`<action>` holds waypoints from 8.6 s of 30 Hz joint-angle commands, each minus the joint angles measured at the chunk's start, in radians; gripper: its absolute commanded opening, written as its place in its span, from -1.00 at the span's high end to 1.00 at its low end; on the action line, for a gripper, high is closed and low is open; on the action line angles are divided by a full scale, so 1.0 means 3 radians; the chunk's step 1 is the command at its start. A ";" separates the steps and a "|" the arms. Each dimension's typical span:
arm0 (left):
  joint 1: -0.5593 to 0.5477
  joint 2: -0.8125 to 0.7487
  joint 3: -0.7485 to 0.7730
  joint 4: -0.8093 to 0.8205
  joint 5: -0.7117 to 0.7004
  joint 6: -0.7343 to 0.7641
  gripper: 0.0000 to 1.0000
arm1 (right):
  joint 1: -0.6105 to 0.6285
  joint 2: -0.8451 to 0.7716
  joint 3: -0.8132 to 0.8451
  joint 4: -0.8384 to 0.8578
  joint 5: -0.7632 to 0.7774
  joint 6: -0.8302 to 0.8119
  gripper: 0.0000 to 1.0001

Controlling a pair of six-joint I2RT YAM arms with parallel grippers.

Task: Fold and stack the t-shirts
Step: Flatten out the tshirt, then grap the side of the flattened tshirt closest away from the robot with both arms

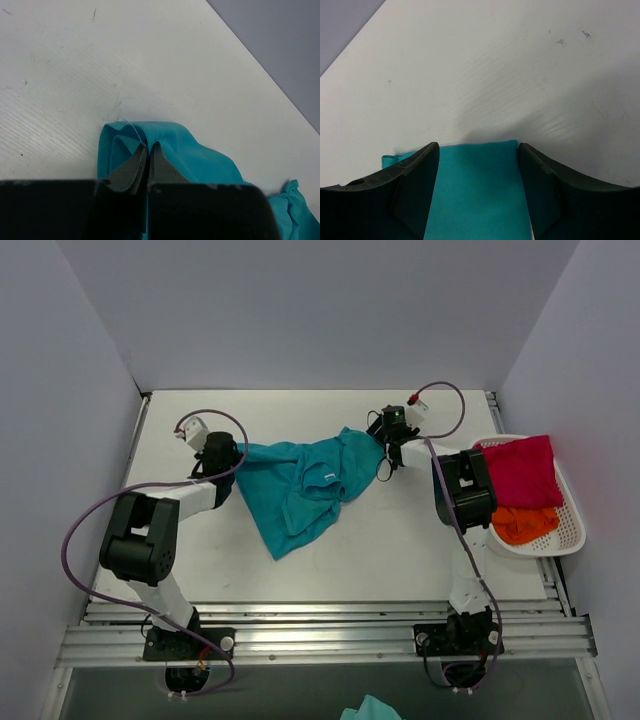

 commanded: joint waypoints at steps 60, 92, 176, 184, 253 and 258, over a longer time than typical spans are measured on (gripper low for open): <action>0.0005 -0.3689 0.1674 -0.1785 0.1808 0.1162 0.95 | 0.0555 -0.4462 0.0394 -0.0265 -0.1205 -0.1300 1.00; 0.0987 0.1254 0.1846 -0.0470 0.1761 0.0559 0.95 | -0.0053 0.0782 0.2049 -0.0249 -0.0903 -0.0973 1.00; -0.0695 -0.3729 -0.1578 -0.2352 -0.0269 -0.0034 -0.94 | 0.3449 -0.3061 -0.3287 -0.1866 0.1260 0.2490 -0.68; -0.0695 -0.3719 -0.1589 -0.2322 -0.0238 -0.0019 -0.95 | 0.3301 -0.3004 -0.3481 -0.1620 0.1076 0.2423 -0.04; -0.0297 -0.2687 -0.1358 -0.3130 0.0160 -0.1502 -0.80 | 0.1378 -0.3587 -0.3512 -0.1145 0.0319 0.0623 1.00; -0.0302 -0.2303 -0.1435 -0.2741 0.0309 -0.1527 -0.65 | 0.1353 -0.3567 -0.3517 -0.1140 0.0304 0.0618 1.00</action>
